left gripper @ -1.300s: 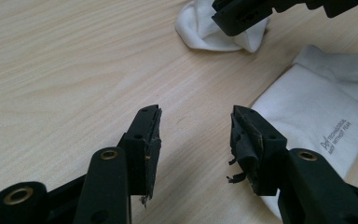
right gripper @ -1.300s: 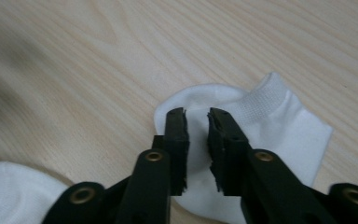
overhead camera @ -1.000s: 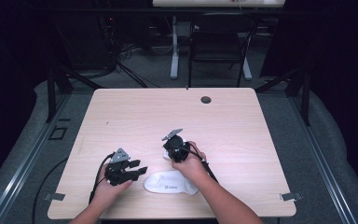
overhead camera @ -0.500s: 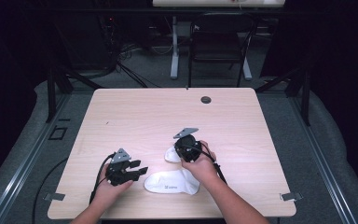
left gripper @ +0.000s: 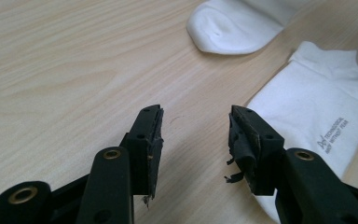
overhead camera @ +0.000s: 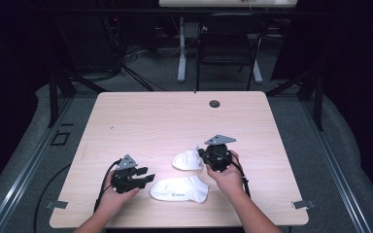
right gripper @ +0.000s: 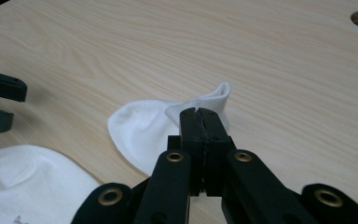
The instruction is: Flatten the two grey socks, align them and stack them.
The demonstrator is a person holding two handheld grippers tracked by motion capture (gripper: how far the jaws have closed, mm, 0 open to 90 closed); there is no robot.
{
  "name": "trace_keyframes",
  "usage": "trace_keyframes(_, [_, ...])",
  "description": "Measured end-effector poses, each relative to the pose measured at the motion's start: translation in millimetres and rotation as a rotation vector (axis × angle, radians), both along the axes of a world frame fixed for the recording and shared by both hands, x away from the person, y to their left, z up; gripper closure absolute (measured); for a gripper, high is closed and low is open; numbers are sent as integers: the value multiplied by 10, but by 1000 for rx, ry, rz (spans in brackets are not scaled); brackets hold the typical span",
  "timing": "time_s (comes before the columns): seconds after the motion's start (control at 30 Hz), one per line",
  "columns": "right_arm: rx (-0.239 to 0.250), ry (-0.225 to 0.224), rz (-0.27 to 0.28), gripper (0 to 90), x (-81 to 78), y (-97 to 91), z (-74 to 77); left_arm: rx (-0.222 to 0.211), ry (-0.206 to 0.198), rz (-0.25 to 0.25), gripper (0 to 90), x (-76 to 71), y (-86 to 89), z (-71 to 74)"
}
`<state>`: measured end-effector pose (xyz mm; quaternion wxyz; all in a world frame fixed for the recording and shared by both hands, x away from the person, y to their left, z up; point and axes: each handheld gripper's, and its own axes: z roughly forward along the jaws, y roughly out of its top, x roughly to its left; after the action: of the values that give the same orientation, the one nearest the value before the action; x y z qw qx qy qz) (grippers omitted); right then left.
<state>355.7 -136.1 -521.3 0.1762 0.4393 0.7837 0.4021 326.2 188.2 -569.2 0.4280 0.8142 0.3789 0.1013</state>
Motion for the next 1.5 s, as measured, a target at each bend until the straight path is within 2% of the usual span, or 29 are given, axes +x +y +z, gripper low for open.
trace_keyframes(0.07, [6, 9, -21, 900, -13, -94, -49, -8, 6, -7, 549, 4, -3, 19])
trace_keyframes(0.17, [37, 42, -50, 900, -2, -233, -130, -32, 36, -17, 565, 22, -47, 44])
trace_keyframes(0.2, [60, 55, -60, 900, 6, -264, -155, -22, 40, -22, 570, 27, -72, 60])
trace_keyframes(0.27, [73, 68, -65, 900, 20, -304, -186, -17, 35, -40, 580, 42, -116, 82])
trace_keyframes(0.4, [58, 75, -70, 900, 41, -319, -269, -9, 36, -35, 595, 155, -221, 97])
trace_keyframes(0.5, [43, 81, -72, 900, 40, -324, -304, -16, 27, -14, 596, 256, -311, 62])
trace_keyframes(0.53, [41, 85, -73, 900, 39, -327, -311, -9, 35, -13, 596, 289, -341, 52])
trace_keyframes(0.57, [28, 89, -78, 900, 42, -336, -326, -4, 36, -17, 597, 320, -372, 44])
trace_keyframes(0.67, [35, 100, -83, 900, 48, -345, -349, 3, 29, -26, 602, 376, -481, 51])
trace_keyframes(0.73, [20, 105, -88, 900, 52, -351, -368, -3, 28, -31, 605, 404, -548, 53])
trace_keyframes(0.87, [14, 125, -92, 900, 57, -360, -400, 33, 18, -36, 606, 465, -641, 57])
trace_keyframes(1.1, [2, 134, -86, 900, 67, -351, -446, 39, 19, -2, 592, 572, -635, -16])
trace_keyframes(1.2, [12, 136, -85, 900, 77, -344, -459, 14, 21, 7, 593, 597, -638, -36])
trace_keyframes(1.3, [4, 139, -76, 900, 92, -324, -480, 8, 30, 10, 593, 625, -657, -72])
trace_keyframes(1.5, [-1, 145, -68, 900, 98, -290, -499, 20, 45, 21, 613, 671, -658, -138])
